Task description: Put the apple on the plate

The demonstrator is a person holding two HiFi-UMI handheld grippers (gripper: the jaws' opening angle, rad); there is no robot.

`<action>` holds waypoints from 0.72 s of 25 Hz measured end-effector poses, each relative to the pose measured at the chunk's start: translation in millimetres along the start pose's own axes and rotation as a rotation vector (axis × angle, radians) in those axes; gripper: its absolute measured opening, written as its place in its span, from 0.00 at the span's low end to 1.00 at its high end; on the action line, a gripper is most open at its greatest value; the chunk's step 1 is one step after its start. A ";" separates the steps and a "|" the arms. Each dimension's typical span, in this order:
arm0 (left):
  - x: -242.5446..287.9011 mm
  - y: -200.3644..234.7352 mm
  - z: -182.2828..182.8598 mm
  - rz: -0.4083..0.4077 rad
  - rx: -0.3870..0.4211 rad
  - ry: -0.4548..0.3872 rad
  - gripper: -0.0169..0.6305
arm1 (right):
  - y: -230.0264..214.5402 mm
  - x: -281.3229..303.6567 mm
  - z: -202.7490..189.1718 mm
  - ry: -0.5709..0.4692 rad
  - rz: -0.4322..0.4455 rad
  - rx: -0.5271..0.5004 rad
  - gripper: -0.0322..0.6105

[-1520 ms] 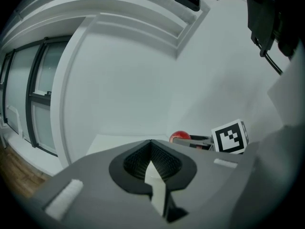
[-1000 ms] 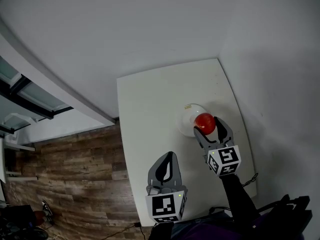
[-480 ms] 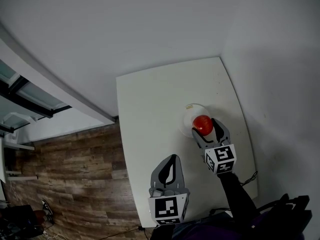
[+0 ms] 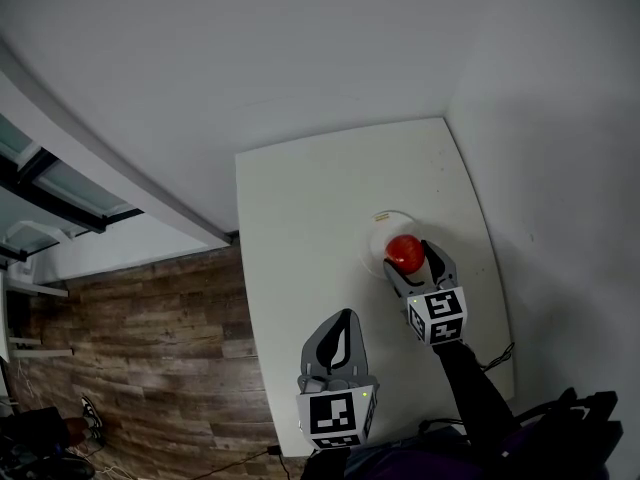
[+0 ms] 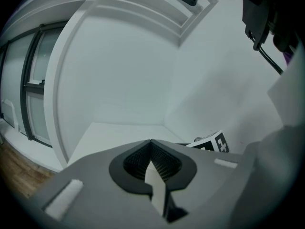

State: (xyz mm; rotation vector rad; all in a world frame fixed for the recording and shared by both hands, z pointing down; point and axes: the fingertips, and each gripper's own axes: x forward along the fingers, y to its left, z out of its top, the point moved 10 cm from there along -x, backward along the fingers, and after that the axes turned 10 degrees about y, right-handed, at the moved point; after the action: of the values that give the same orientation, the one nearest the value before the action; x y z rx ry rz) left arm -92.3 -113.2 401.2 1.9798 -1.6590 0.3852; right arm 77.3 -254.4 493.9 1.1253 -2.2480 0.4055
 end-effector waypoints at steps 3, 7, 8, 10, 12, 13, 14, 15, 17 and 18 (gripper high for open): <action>0.0 2.7 0.2 -0.007 0.007 0.001 0.03 | 1.4 4.2 -1.7 0.024 -0.005 -0.007 0.60; -0.9 4.8 3.5 0.003 -0.006 0.005 0.04 | 2.1 7.5 -3.3 0.040 -0.007 -0.015 0.60; -1.3 4.1 3.6 0.004 -0.008 0.005 0.04 | 1.8 7.5 -4.0 0.043 -0.006 -0.014 0.60; -1.5 3.3 2.8 0.002 -0.002 0.002 0.04 | 1.4 8.0 -5.7 0.052 -0.007 -0.012 0.60; -0.3 5.1 0.7 -0.001 0.006 0.000 0.04 | 1.6 10.8 -7.1 0.057 -0.009 -0.010 0.60; 0.6 6.6 -0.3 -0.002 0.007 0.000 0.04 | 1.7 12.7 -7.7 0.057 -0.009 -0.010 0.60; 1.4 7.9 -1.1 -0.001 0.007 0.000 0.04 | 1.6 14.3 -8.2 0.056 -0.010 -0.009 0.60; 1.8 9.0 -1.5 0.000 0.006 0.001 0.04 | 1.5 15.5 -8.4 0.056 -0.009 -0.008 0.60; 1.9 10.0 -1.9 0.003 0.005 0.001 0.04 | 0.8 16.8 -8.5 0.057 -0.007 -0.004 0.60; 2.1 9.8 -2.2 0.005 0.006 0.000 0.04 | -0.1 17.4 -8.9 0.056 -0.005 0.000 0.60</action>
State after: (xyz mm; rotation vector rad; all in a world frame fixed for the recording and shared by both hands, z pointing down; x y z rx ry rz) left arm -101.2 -114.8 406.2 1.9804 -1.6641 0.3926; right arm 72.5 -260.8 511.7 1.1057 -2.1962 0.4302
